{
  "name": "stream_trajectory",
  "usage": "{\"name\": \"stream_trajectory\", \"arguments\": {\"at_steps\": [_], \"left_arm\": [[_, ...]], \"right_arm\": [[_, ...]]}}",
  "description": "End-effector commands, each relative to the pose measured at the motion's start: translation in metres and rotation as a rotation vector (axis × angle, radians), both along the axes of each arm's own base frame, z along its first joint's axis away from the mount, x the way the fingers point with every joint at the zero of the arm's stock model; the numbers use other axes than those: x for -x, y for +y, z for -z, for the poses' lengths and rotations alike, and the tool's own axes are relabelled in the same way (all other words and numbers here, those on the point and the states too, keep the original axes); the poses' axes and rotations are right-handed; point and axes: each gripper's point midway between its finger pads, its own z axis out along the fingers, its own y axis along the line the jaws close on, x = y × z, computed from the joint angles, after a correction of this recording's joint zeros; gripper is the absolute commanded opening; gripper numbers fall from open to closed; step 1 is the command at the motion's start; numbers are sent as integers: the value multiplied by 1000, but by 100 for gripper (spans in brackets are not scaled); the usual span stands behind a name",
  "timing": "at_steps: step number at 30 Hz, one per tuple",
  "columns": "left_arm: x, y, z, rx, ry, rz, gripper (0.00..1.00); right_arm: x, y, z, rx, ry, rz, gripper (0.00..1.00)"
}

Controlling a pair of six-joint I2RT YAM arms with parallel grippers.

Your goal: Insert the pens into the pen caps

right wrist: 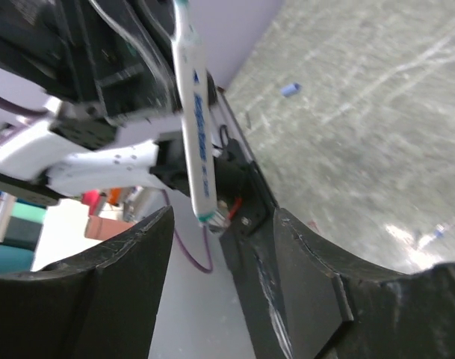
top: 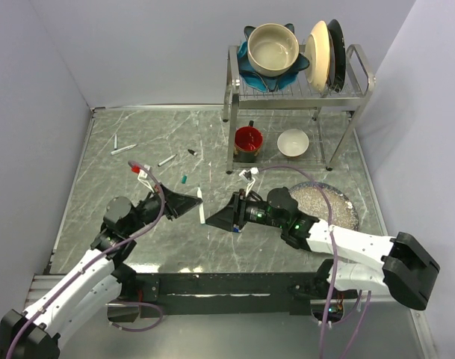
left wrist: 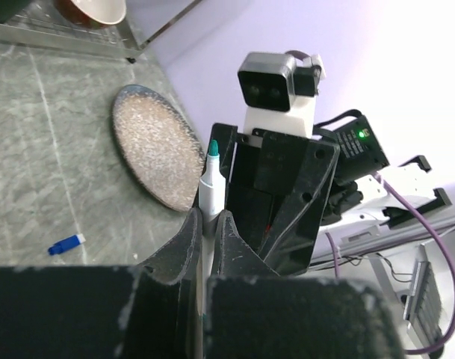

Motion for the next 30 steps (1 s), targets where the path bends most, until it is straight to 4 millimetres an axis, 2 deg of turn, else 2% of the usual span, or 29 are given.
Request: {"name": "stream_trajectory", "arguments": {"at_steps": [1,8,11,18,21,24,25,27,28,29,30], "left_arm": [[10,-1,-16,76,-55,33,1],[11,1,-15,101,-44,18,1],[13,0,-17,111,-44,33,1],[13,0,-19,118,-47,28,1],[13,0,-20,118,-49,26,1],[12,0,-20,106,-51,23,1],[12,0,-19,98,-52,24,14],[8,0,-16,60,-44,9,39],[6,0,-15,42,-37,3,64],[3,2,-22,34,-46,-17,74],[0,3,-10,-19,-16,-31,80]], "right_arm": [[2,14,-56,-170,-78,-30,63],[2,22,-61,-195,-70,-48,54],[3,27,-58,-190,-54,-60,50],[4,34,-47,-166,-19,-84,47],[8,36,-46,-162,-14,-104,32],[9,34,-47,-171,-17,-109,5],[8,34,-45,-164,-15,-97,0],[6,29,-46,-164,-22,-72,0],[4,27,-43,-149,-17,-55,0],[0,23,-47,-150,-30,-19,0],[-4,20,-47,-132,-48,9,0]]}}
